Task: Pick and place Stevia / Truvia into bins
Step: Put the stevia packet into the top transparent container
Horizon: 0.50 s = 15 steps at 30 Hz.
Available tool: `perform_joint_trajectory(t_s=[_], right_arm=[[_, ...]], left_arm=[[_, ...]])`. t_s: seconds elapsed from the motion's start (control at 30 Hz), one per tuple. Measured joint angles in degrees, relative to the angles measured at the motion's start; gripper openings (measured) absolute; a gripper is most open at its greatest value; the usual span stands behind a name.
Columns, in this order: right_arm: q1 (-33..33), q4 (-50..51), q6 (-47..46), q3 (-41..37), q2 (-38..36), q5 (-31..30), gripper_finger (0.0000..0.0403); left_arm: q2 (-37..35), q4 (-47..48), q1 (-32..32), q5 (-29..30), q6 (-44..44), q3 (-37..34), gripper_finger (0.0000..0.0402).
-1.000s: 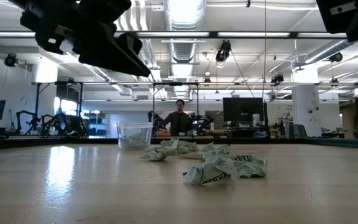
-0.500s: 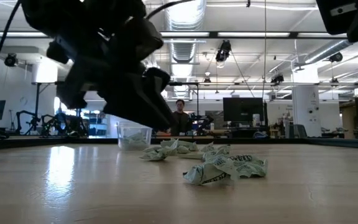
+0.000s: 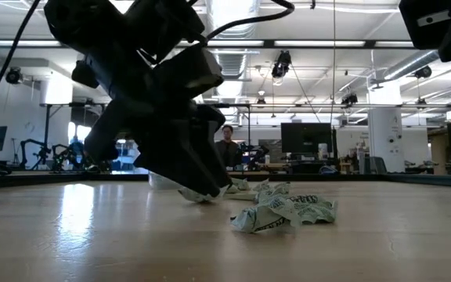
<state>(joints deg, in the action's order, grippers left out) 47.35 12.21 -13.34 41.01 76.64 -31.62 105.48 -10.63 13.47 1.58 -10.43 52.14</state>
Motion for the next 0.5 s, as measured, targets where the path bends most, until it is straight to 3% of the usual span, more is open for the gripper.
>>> perform_joint_trajectory(t_s=[0.17,0.5], right_arm=[[0.0,-0.04,0.0,0.0,0.0,0.02,0.0057],[-0.02,-0.09,-0.13,-0.02,0.0,0.04,0.0057]], left_arm=[[-0.16,2.79,0.0,0.01,2.48,-0.01,0.0172],[-0.29,4.71,-0.35,-1.5,4.27,0.02,0.0176]])
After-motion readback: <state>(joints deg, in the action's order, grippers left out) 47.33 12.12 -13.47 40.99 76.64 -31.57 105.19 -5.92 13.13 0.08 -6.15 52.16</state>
